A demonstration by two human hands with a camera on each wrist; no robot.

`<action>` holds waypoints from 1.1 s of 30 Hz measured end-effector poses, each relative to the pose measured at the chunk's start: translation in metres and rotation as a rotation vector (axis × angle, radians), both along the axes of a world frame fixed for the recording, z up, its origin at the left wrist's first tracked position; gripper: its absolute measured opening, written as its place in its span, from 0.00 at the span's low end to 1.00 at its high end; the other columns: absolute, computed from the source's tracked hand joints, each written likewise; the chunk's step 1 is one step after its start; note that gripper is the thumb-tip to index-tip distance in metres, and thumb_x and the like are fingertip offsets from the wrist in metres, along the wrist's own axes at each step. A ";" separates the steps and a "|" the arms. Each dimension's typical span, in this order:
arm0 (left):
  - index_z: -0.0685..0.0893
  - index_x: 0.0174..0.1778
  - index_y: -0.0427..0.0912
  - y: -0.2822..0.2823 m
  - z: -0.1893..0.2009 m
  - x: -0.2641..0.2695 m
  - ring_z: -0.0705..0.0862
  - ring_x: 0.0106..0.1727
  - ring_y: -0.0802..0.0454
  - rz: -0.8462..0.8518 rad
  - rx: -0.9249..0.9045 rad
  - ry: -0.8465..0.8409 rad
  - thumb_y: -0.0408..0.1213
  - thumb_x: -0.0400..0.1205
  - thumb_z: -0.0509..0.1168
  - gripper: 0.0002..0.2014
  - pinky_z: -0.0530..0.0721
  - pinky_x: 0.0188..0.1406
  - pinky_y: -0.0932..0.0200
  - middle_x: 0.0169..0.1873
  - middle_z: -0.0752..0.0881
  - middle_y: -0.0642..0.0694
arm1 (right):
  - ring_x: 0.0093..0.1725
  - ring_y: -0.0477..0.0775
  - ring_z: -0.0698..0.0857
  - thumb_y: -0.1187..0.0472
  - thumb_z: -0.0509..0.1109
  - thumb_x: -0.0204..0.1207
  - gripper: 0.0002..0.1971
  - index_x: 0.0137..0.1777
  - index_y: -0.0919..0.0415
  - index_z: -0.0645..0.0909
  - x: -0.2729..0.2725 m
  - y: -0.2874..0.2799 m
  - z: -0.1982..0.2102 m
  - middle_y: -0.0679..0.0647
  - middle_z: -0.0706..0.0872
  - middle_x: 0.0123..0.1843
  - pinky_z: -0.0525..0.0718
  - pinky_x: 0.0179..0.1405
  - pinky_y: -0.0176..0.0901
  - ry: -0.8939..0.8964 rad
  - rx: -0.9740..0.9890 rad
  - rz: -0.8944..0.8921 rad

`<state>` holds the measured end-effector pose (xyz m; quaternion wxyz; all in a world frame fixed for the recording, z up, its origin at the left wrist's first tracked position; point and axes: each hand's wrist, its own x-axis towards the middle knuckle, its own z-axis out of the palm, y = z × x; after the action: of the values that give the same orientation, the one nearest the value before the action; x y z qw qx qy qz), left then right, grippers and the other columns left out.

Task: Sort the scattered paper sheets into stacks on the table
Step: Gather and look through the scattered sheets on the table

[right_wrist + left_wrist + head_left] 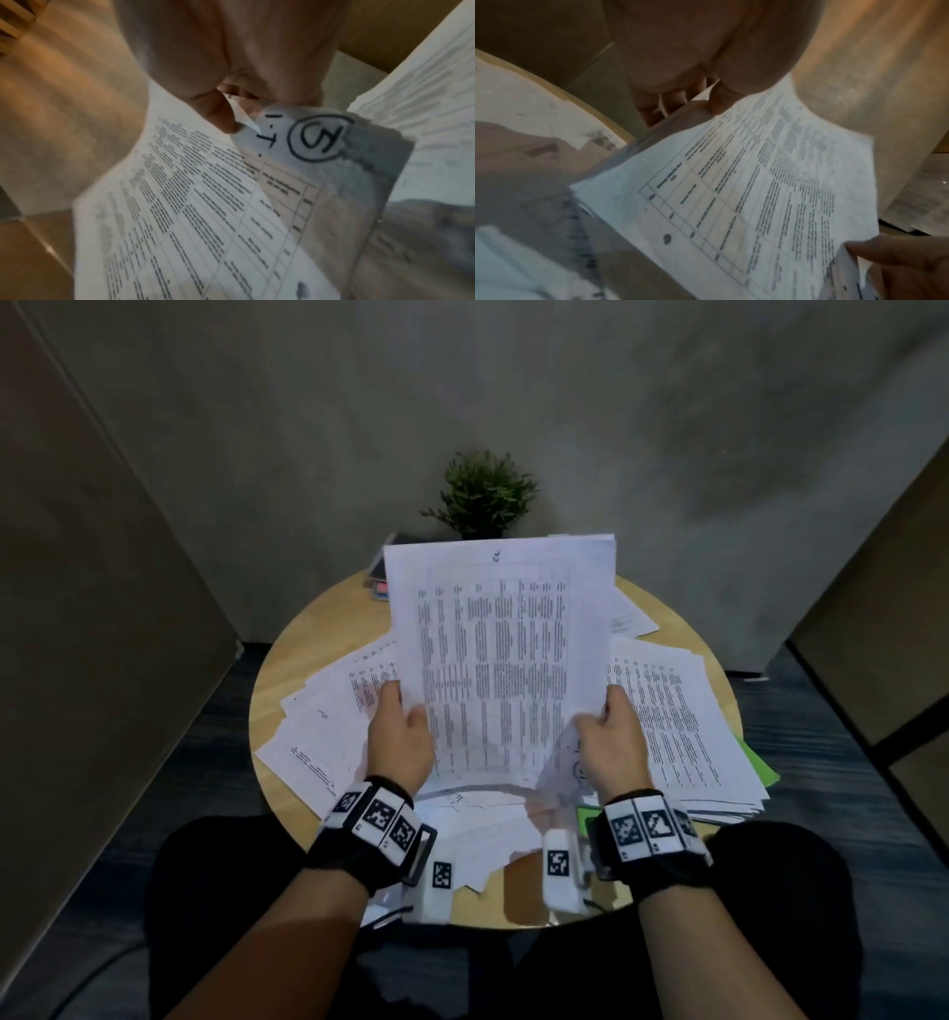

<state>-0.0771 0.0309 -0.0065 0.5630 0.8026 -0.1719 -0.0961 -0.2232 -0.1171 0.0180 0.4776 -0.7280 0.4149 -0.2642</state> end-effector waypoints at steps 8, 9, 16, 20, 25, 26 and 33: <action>0.65 0.81 0.51 -0.094 -0.005 -0.042 0.80 0.60 0.54 -0.298 0.117 0.079 0.18 0.80 0.53 0.35 0.76 0.58 0.65 0.66 0.81 0.51 | 0.47 0.58 0.78 0.73 0.57 0.76 0.11 0.55 0.65 0.75 -0.050 -0.088 0.004 0.56 0.80 0.45 0.71 0.37 0.42 0.102 -0.002 -0.236; 0.65 0.81 0.52 -0.106 -0.007 -0.048 0.82 0.59 0.52 -0.320 0.144 0.089 0.18 0.80 0.53 0.35 0.77 0.56 0.64 0.66 0.82 0.49 | 0.50 0.60 0.78 0.72 0.57 0.76 0.13 0.59 0.66 0.75 -0.055 -0.100 0.003 0.59 0.80 0.50 0.72 0.43 0.43 0.148 -0.001 -0.259; 0.65 0.82 0.44 -0.168 -0.030 -0.071 0.84 0.60 0.43 -0.430 0.399 0.105 0.18 0.78 0.54 0.35 0.86 0.57 0.51 0.67 0.82 0.40 | 0.64 0.70 0.78 0.73 0.56 0.78 0.17 0.67 0.72 0.73 -0.073 -0.160 -0.018 0.71 0.79 0.65 0.76 0.57 0.50 0.442 -0.027 -0.324; 0.70 0.77 0.32 -0.172 -0.029 -0.075 0.80 0.68 0.39 -0.503 0.594 0.101 0.24 0.81 0.57 0.25 0.80 0.60 0.52 0.71 0.77 0.34 | 0.63 0.71 0.79 0.67 0.62 0.79 0.16 0.65 0.73 0.74 -0.071 -0.165 -0.036 0.71 0.80 0.65 0.76 0.51 0.48 0.591 0.034 -0.270; 0.78 0.68 0.37 -0.146 -0.004 -0.054 0.78 0.71 0.41 -0.540 0.502 0.136 0.35 0.84 0.64 0.17 0.75 0.69 0.53 0.72 0.77 0.36 | 0.72 0.67 0.69 0.49 0.69 0.77 0.27 0.73 0.60 0.72 -0.063 -0.146 -0.028 0.63 0.71 0.74 0.65 0.70 0.62 0.582 -0.093 -0.344; 0.78 0.70 0.37 -0.135 0.003 -0.045 0.78 0.70 0.42 -0.529 0.452 0.133 0.36 0.84 0.65 0.18 0.75 0.71 0.52 0.71 0.78 0.37 | 0.71 0.66 0.72 0.50 0.69 0.78 0.25 0.72 0.60 0.74 -0.058 -0.139 -0.024 0.62 0.73 0.73 0.68 0.69 0.59 0.533 -0.122 -0.282; 0.79 0.72 0.42 -0.037 0.038 0.043 0.81 0.65 0.47 -0.256 0.276 0.095 0.37 0.82 0.68 0.21 0.77 0.70 0.46 0.65 0.82 0.44 | 0.50 0.61 0.85 0.53 0.70 0.78 0.11 0.47 0.62 0.84 0.009 -0.067 -0.019 0.57 0.87 0.45 0.82 0.48 0.50 0.368 -0.045 0.167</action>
<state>-0.0339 -0.0059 0.0314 0.4381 0.8385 -0.2308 -0.2273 -0.2141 -0.1839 -0.0007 0.3978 -0.8062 0.4273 -0.0954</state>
